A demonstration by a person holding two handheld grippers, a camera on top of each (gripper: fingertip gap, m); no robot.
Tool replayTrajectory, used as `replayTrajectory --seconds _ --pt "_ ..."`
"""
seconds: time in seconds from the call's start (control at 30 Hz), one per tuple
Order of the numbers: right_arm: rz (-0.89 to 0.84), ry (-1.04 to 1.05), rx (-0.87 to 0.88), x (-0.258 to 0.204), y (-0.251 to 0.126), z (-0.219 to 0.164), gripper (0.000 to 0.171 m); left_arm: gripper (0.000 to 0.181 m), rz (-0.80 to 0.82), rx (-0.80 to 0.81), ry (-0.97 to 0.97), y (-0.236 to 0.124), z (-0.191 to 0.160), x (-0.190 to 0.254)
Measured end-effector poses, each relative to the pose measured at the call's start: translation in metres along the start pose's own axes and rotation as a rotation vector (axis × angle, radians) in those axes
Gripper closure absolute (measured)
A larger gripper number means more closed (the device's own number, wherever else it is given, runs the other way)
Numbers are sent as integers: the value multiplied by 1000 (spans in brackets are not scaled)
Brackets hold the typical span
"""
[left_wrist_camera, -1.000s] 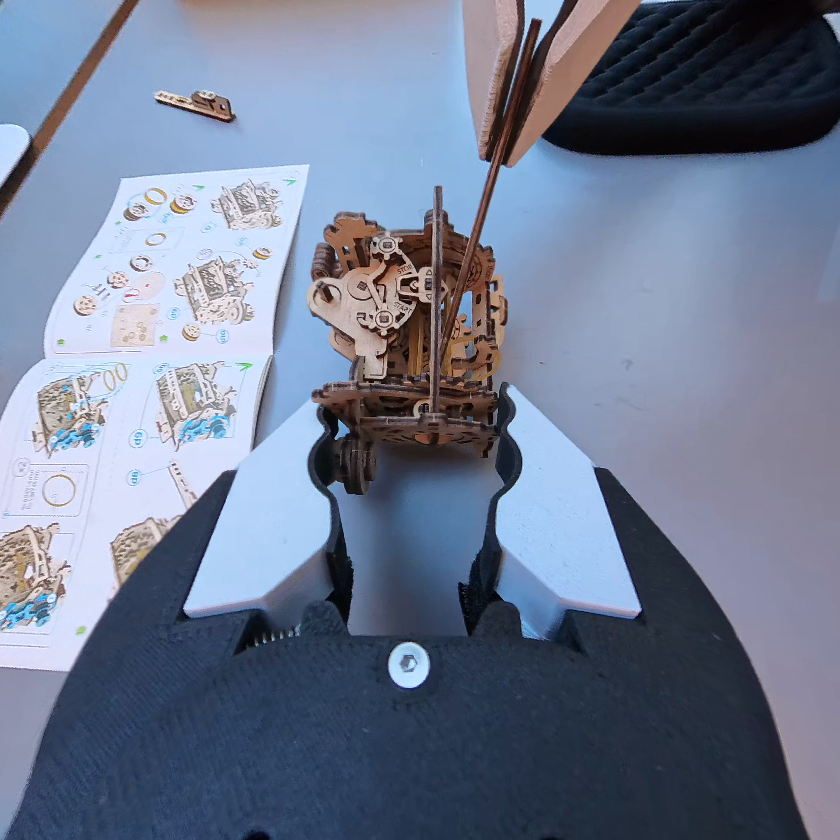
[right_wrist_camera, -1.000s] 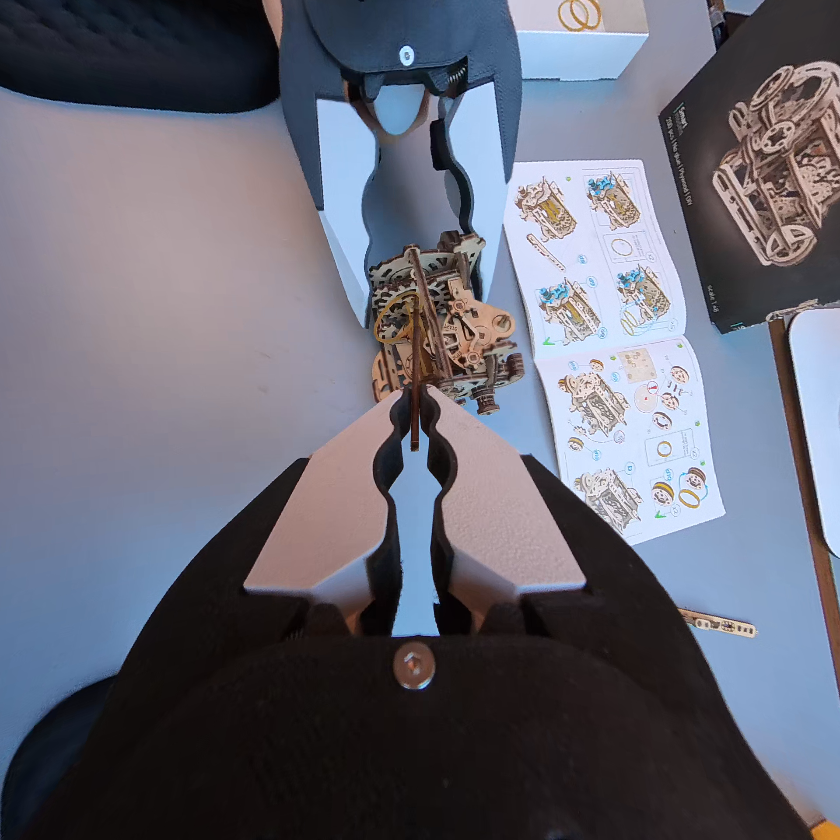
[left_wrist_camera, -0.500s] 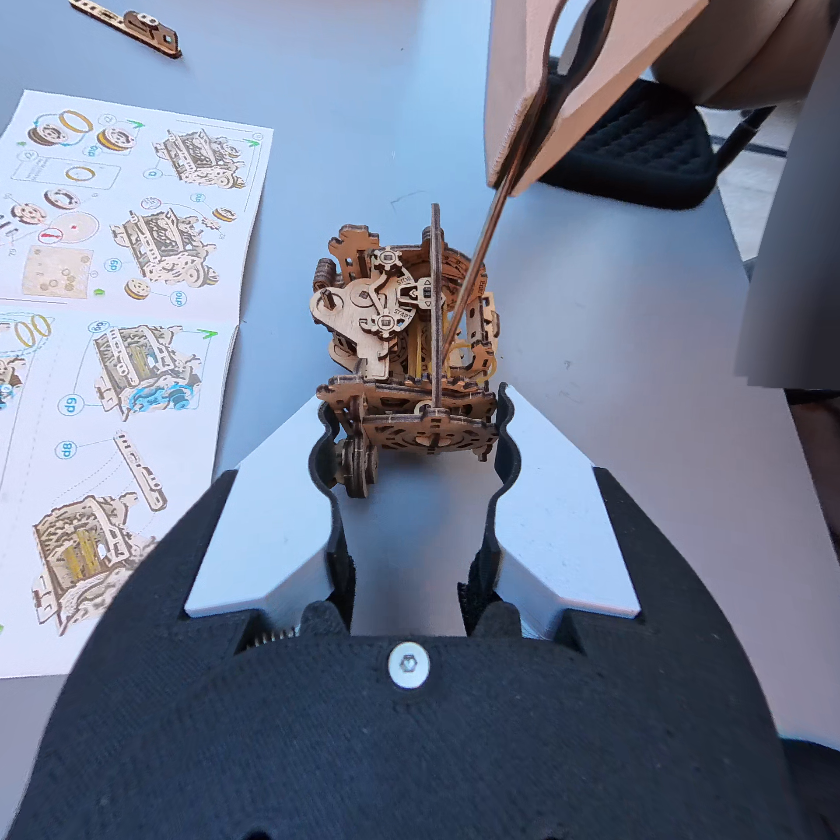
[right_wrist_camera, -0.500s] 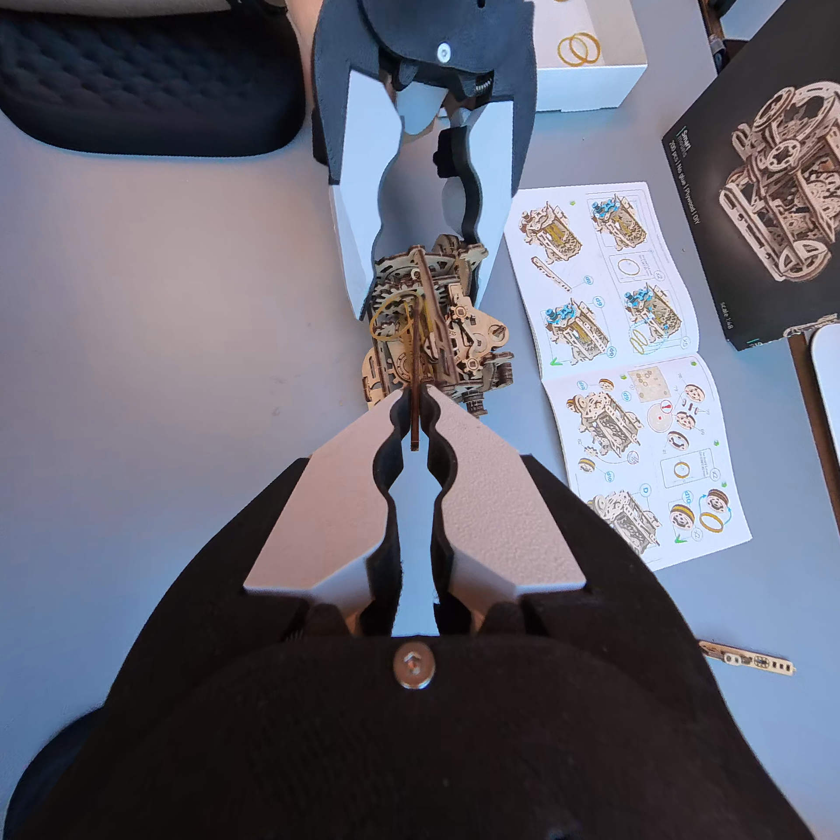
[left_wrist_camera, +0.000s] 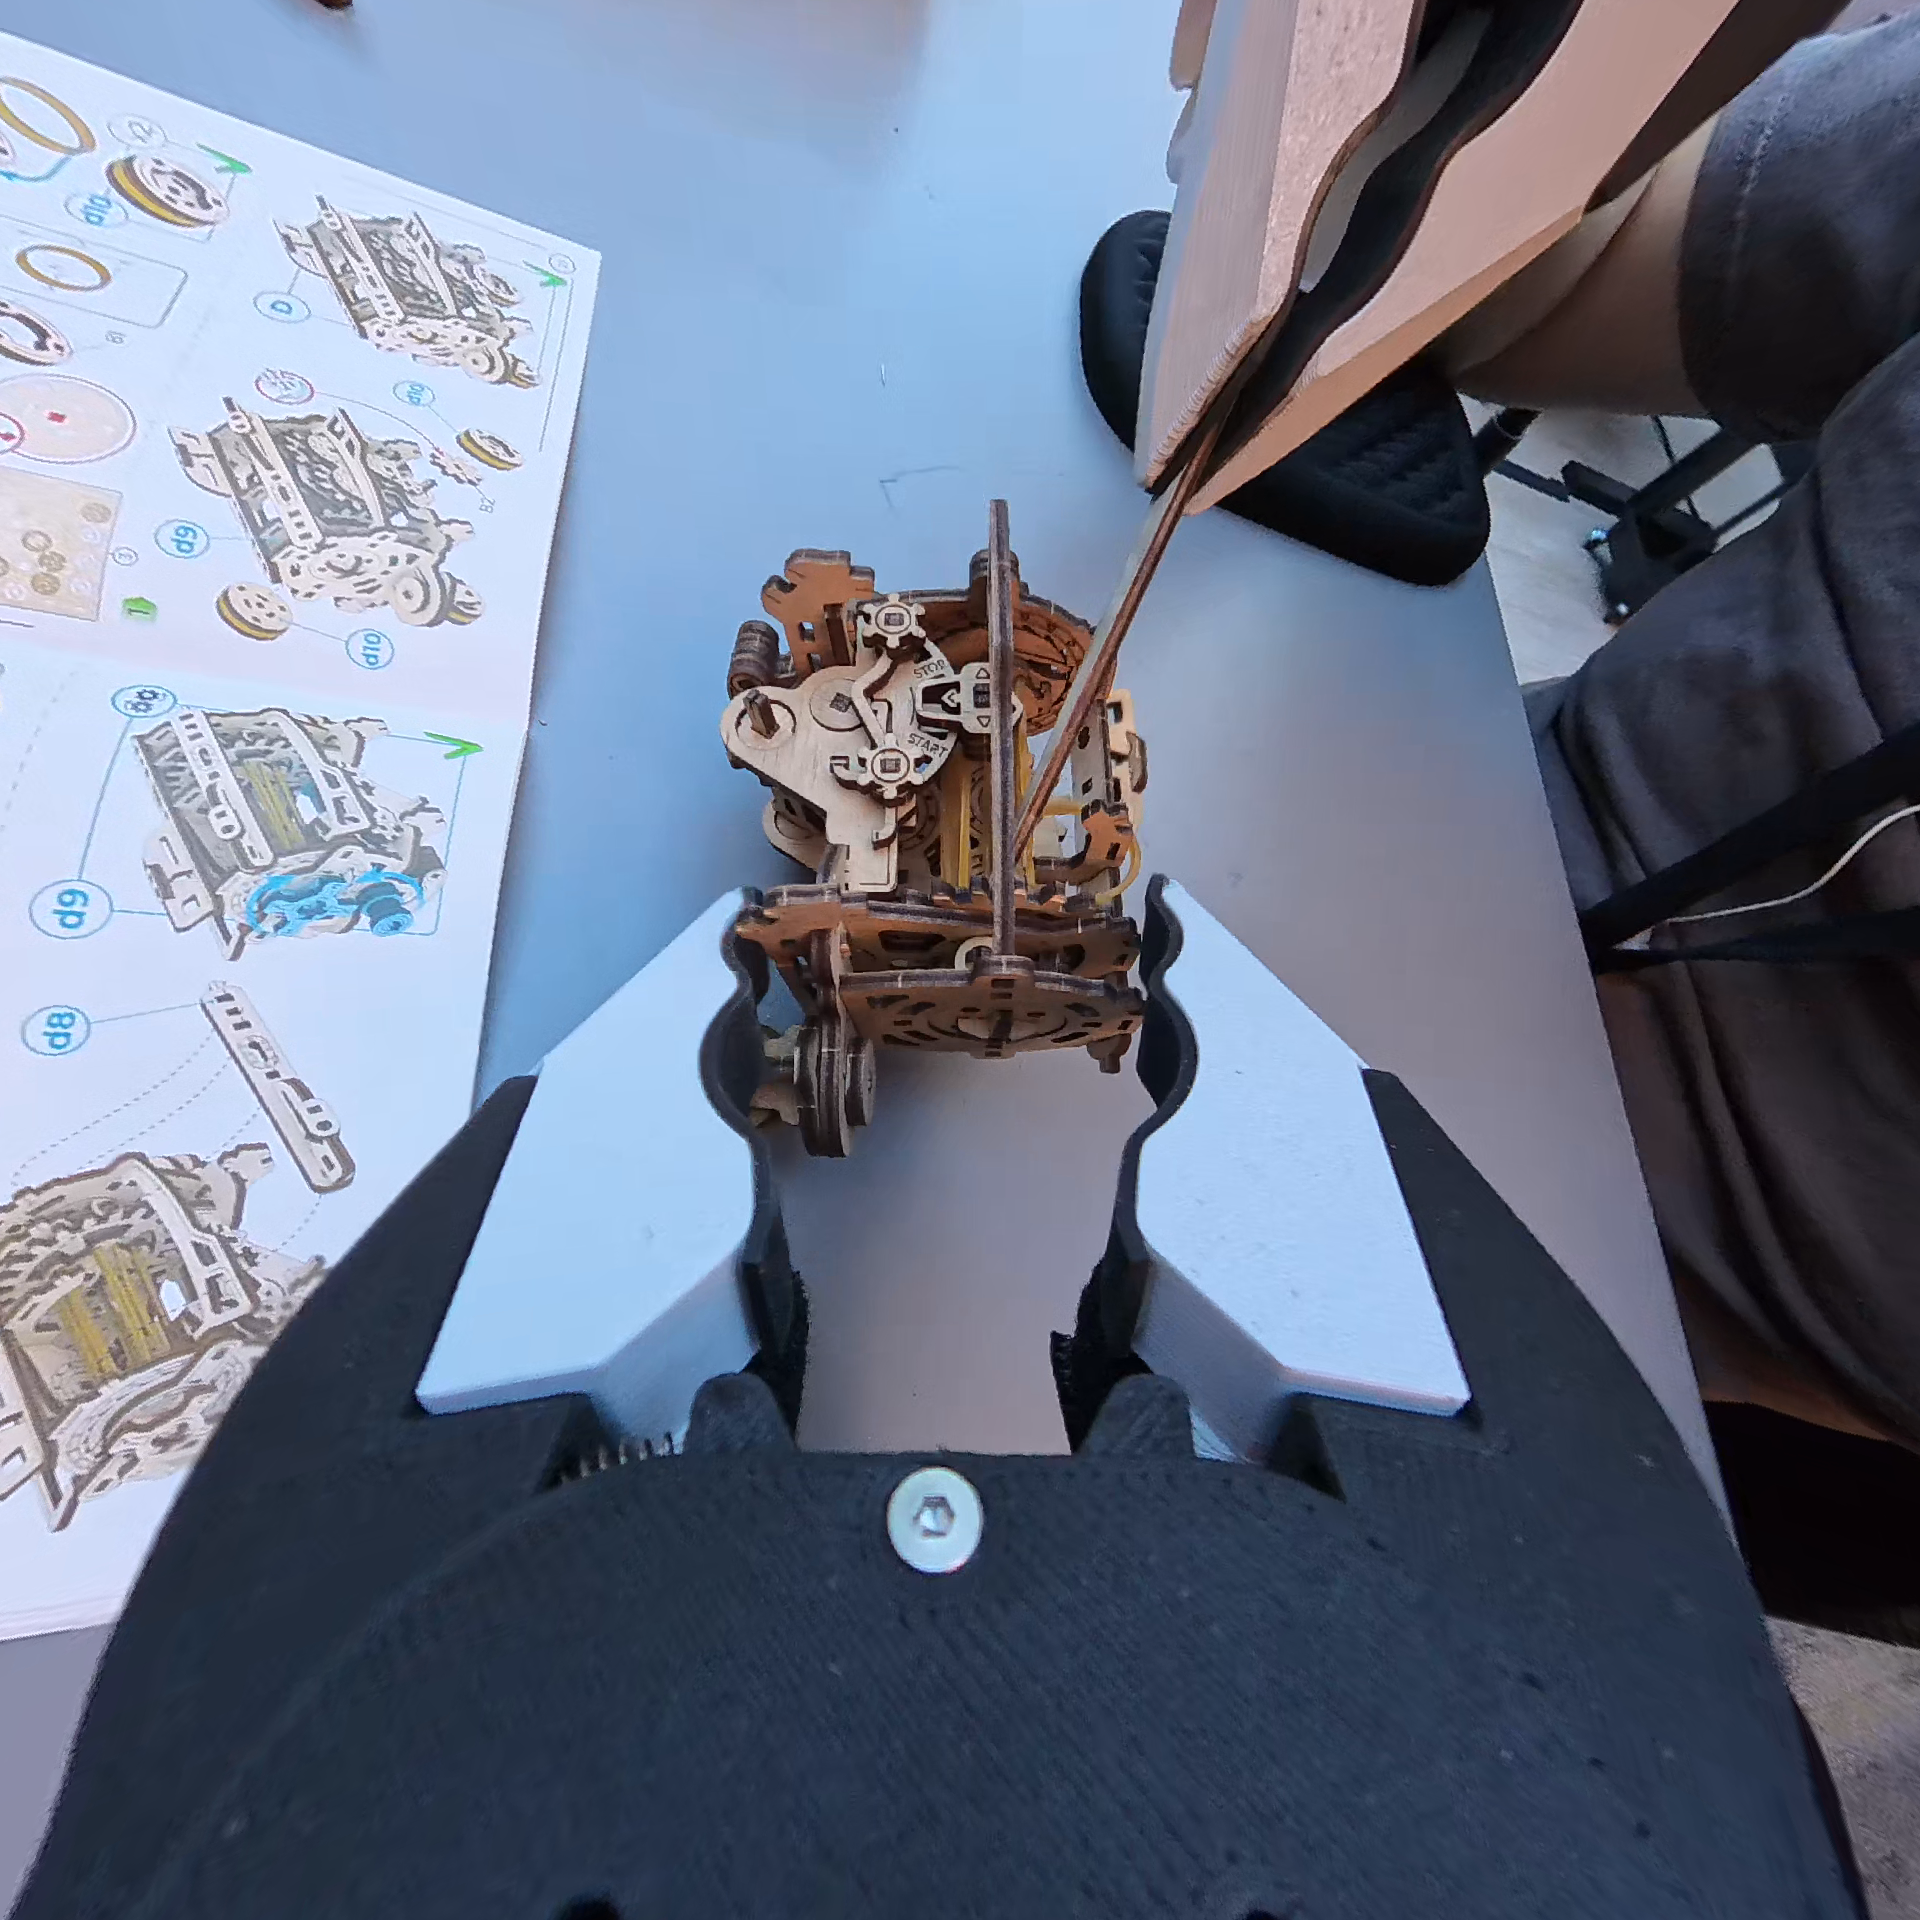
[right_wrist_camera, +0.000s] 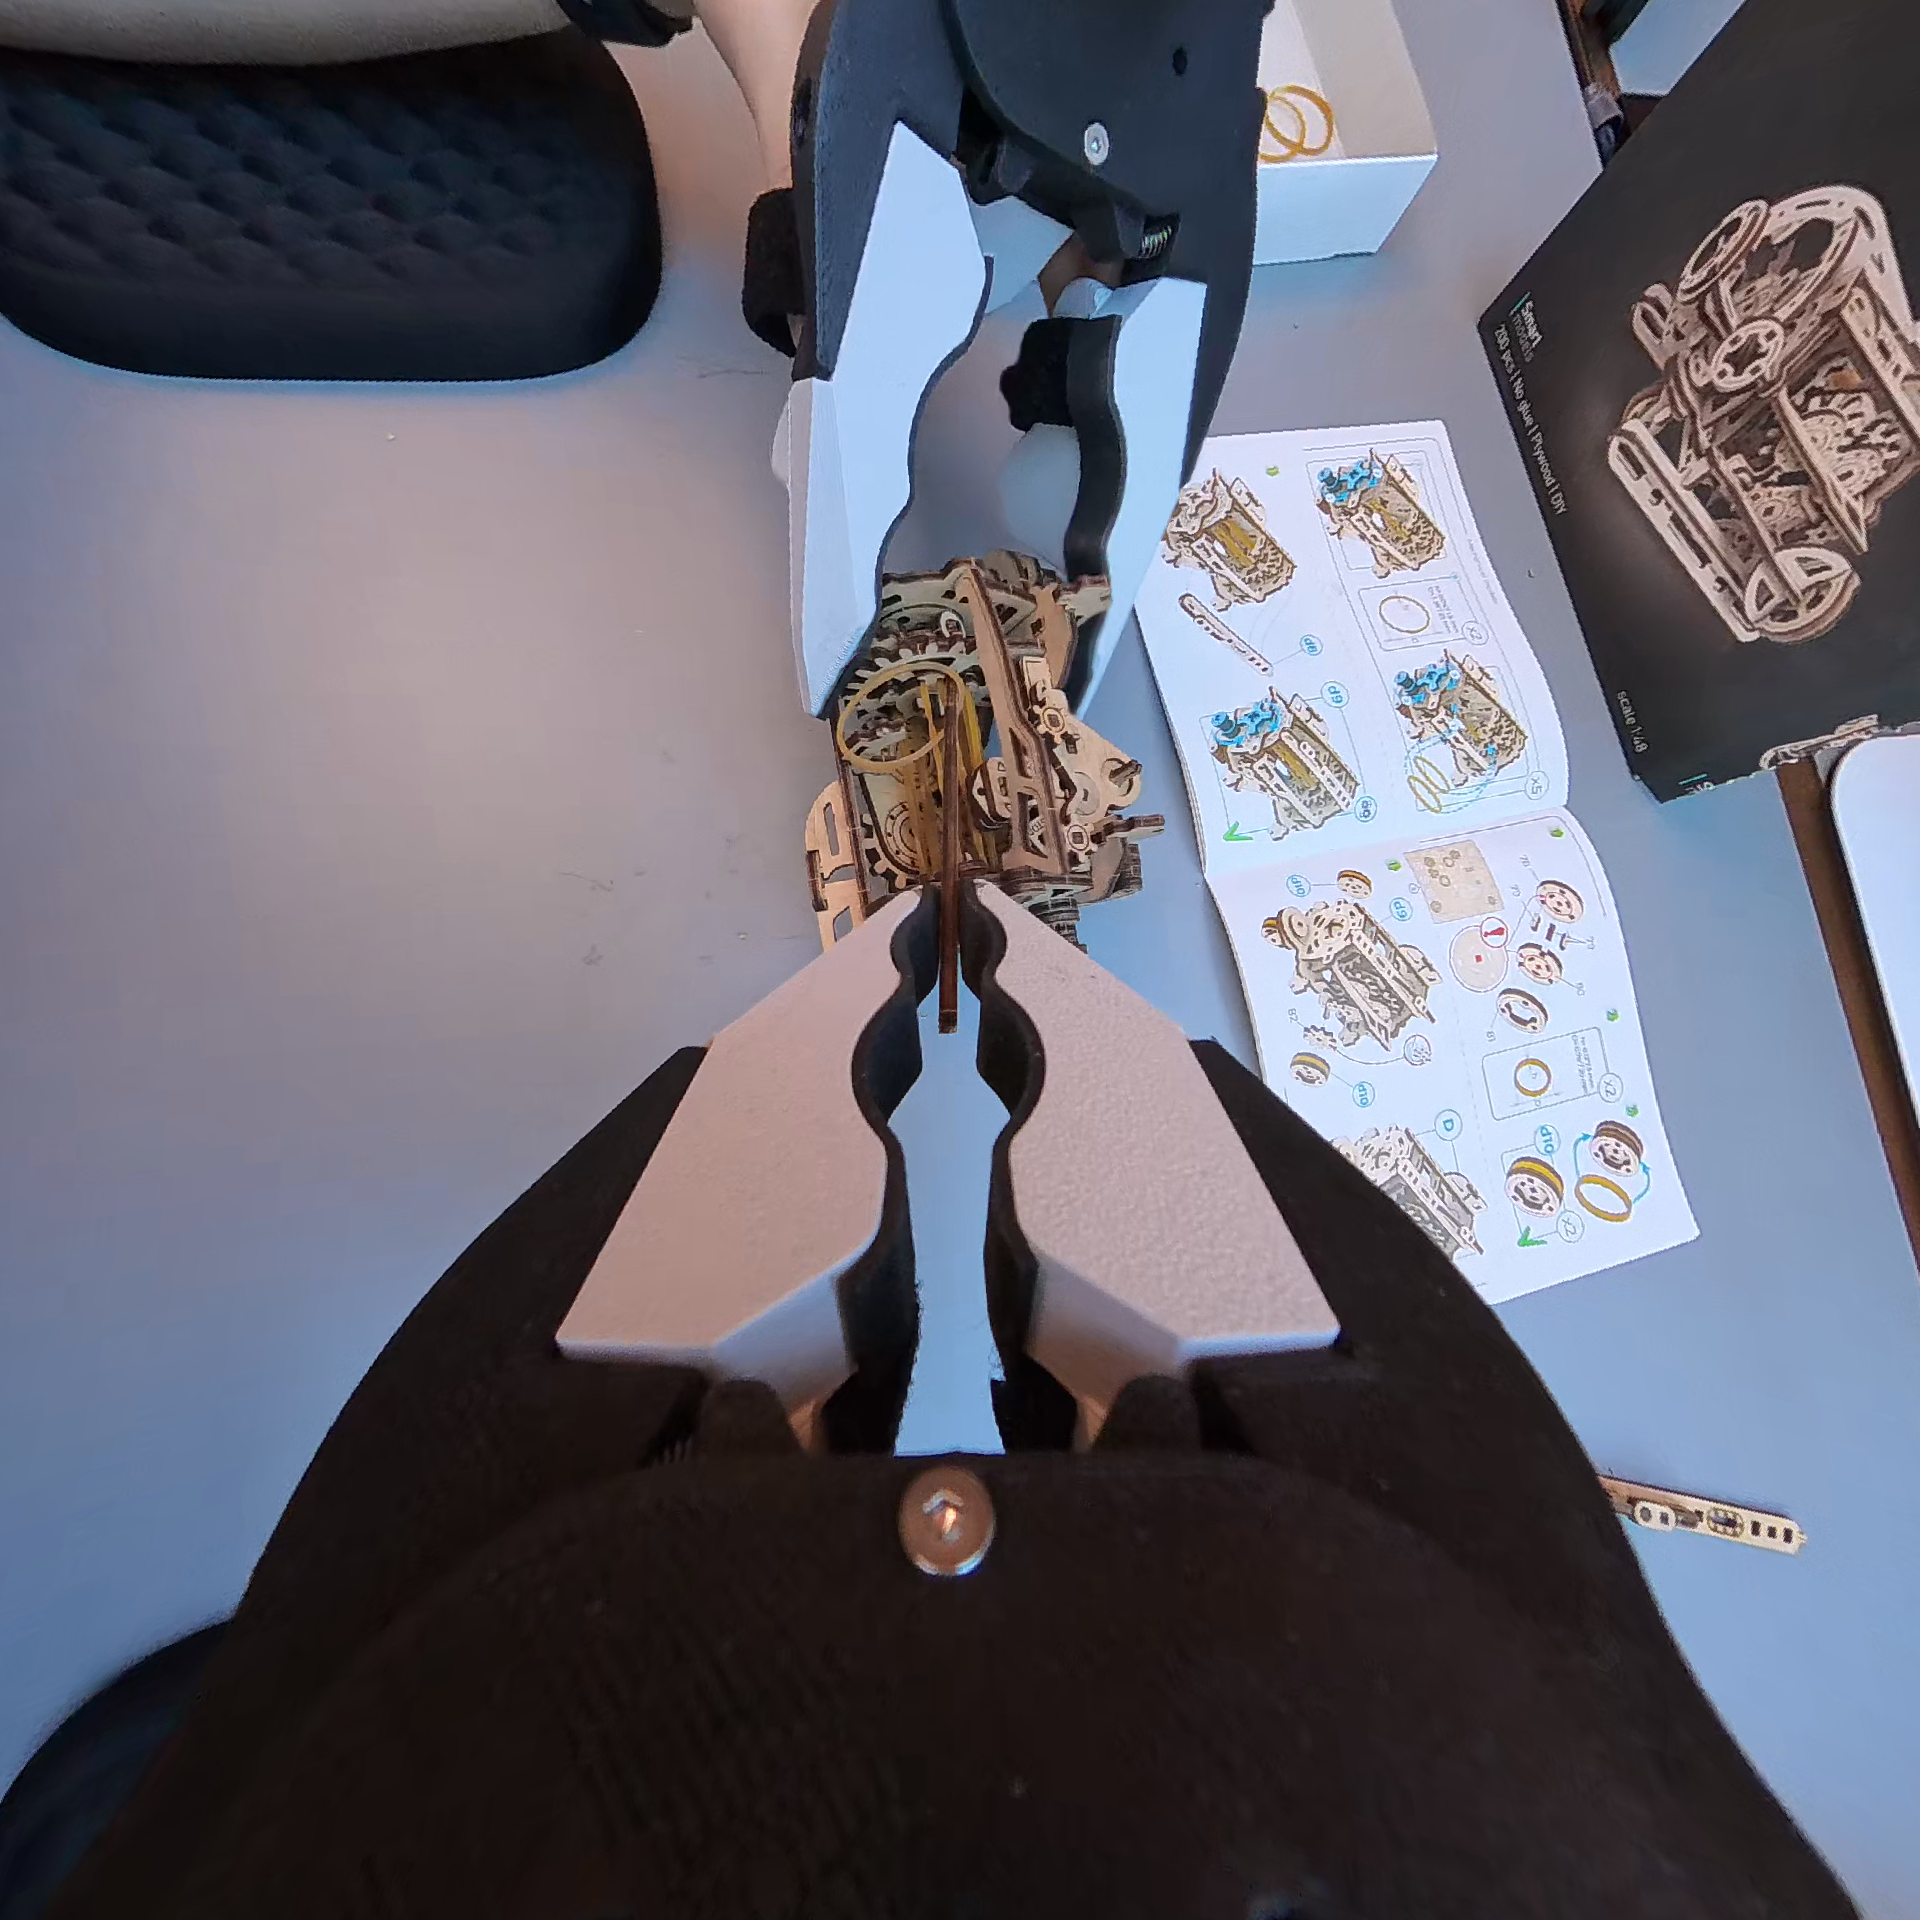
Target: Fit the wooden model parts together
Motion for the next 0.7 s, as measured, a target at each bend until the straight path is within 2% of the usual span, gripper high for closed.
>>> replayTrajectory --seconds 0.37,0.7 --pt "-3 -43 13 -14 -2 -6 170 115 117 -38 210 3 -8 13" --pt "10 -51 66 -29 6 -15 170 112 223 -110 314 4 -18 18"
Point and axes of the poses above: each gripper's, where its closed fingertips meet, y out along the fingers, z out of its top, x = y × z across the jaws, the point moved 1 cm from there along -y, back along the fingers, and after that the axes turned 14 degrees about y, right-handed, at the moved point
